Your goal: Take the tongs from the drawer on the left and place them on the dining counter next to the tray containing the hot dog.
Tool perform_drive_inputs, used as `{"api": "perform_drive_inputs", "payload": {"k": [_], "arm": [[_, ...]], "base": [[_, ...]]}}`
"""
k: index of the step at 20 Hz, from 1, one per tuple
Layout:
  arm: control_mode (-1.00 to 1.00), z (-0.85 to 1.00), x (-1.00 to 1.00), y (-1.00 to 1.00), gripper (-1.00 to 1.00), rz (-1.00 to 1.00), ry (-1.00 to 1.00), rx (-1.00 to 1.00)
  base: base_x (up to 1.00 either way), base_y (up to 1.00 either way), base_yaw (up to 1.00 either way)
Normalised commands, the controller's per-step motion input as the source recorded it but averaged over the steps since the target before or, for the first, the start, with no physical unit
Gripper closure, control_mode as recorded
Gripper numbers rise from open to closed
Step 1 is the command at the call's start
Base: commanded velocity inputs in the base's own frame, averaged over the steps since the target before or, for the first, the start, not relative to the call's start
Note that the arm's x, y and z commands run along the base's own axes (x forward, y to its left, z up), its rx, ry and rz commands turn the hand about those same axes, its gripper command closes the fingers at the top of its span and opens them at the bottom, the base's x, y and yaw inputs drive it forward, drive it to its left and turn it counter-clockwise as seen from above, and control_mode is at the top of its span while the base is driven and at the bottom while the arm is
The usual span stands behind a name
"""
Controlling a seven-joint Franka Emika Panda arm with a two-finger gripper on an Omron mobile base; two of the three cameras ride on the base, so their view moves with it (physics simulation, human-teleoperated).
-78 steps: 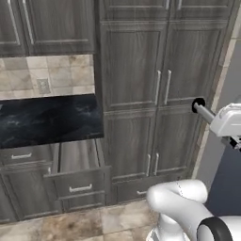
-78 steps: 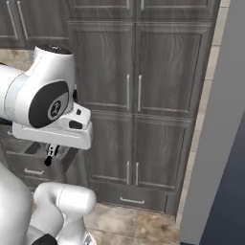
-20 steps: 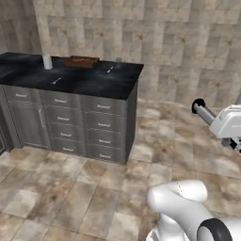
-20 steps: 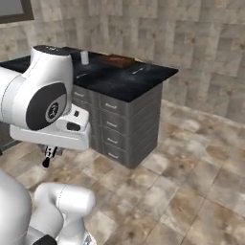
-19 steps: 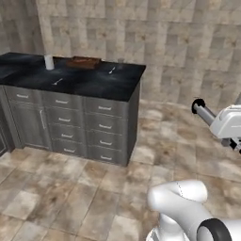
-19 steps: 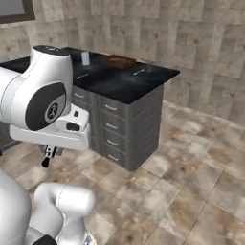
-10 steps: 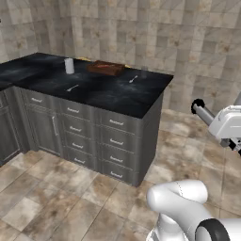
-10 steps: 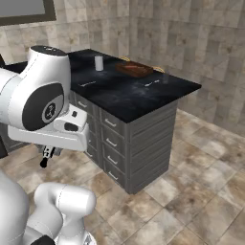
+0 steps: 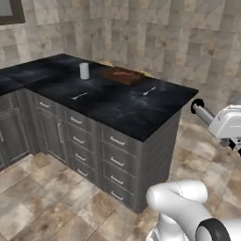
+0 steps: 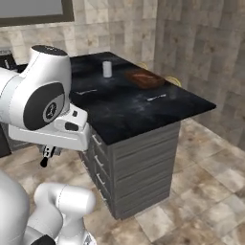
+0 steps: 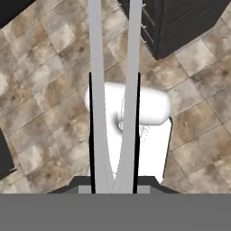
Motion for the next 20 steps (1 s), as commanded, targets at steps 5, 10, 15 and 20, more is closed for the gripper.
{"api": "perform_drive_inputs", "payload": {"k": [5, 10, 15, 20], "arm": [[1.00, 0.00, 0.00, 0.00, 1.00, 0.00, 0.00, 0.00], [1.00, 0.00, 0.00, 0.00, 1.00, 0.00, 0.00, 0.00], [1.00, 0.00, 0.00, 0.00, 1.00, 0.00, 0.00, 0.00], [1.00, 0.00, 0.00, 0.00, 1.00, 0.00, 0.00, 0.00]], "base": [[0.89, -1.00, 0.43], [0.55, -0.99, 0.54], [0.05, -1.00, 0.57], [0.00, -1.00, 0.57]]}}
